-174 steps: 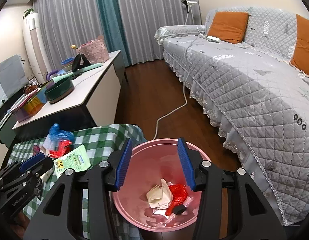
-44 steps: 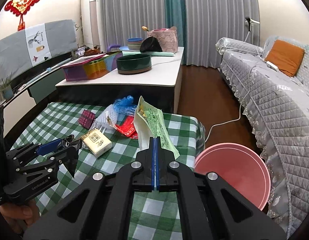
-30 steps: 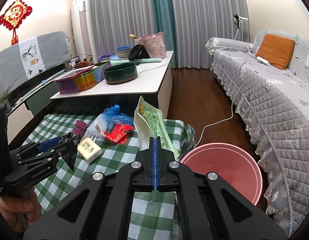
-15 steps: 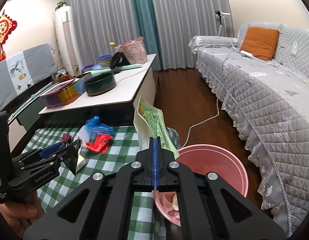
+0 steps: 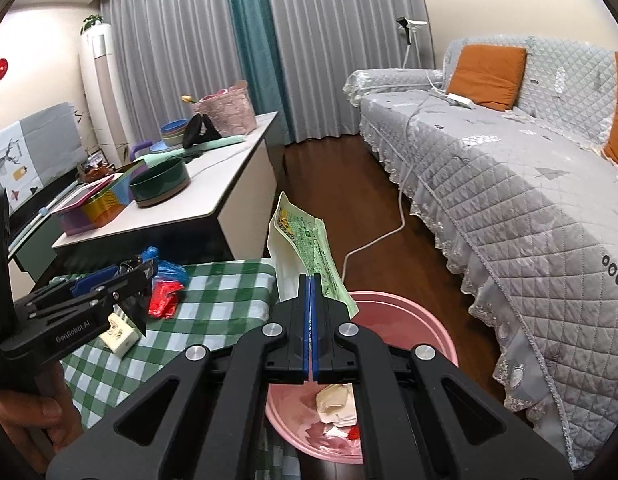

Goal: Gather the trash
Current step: 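Carry the black bag and green packet with both grippers over the pink bucket, then open both grippers to drop the black bag and green packet into the bucket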

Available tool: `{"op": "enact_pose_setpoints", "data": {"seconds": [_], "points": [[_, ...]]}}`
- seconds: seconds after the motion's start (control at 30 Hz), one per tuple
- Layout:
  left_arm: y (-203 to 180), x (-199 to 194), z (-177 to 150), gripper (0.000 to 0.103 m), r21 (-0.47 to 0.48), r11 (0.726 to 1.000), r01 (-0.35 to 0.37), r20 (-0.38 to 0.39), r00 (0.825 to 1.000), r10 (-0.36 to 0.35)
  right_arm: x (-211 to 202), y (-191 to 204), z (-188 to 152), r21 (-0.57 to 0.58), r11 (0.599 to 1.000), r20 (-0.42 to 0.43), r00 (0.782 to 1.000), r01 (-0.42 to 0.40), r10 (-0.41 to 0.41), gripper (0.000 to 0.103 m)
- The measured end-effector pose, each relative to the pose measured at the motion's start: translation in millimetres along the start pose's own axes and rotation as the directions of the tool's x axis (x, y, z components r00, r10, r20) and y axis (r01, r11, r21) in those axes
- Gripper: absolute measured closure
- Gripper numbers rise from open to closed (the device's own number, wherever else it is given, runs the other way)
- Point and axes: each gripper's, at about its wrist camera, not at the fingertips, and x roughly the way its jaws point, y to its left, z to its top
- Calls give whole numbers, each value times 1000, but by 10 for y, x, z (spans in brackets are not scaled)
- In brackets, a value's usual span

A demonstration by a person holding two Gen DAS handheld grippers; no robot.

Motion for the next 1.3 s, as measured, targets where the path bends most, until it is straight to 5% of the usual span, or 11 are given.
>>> {"op": "enact_pose_setpoints", "data": {"seconds": [0.5, 1.07, 1.17, 1.2, 1.3], "points": [[-446, 272, 50, 62, 75, 990, 122, -58, 991, -118, 95, -476, 8, 89, 995, -49, 998, 44, -40, 103], [-749, 665, 26, 62, 93, 973, 210, -127, 972, -198, 195, -577, -35, 96, 995, -93, 995, 41, -32, 102], [-811, 750, 51, 53, 104, 969, 225, -146, 967, -209, 261, -631, -38, 127, 992, -126, 992, 24, -8, 96], [-819, 771, 65, 45, 105, 969, 224, -145, 967, -208, 273, -659, -36, 143, 989, -128, 992, 24, -6, 87], [-784, 792, 100, 44, 95, 971, 218, -136, 969, -204, 271, -674, -20, 143, 989, -119, 993, 42, -24, 68]]}}
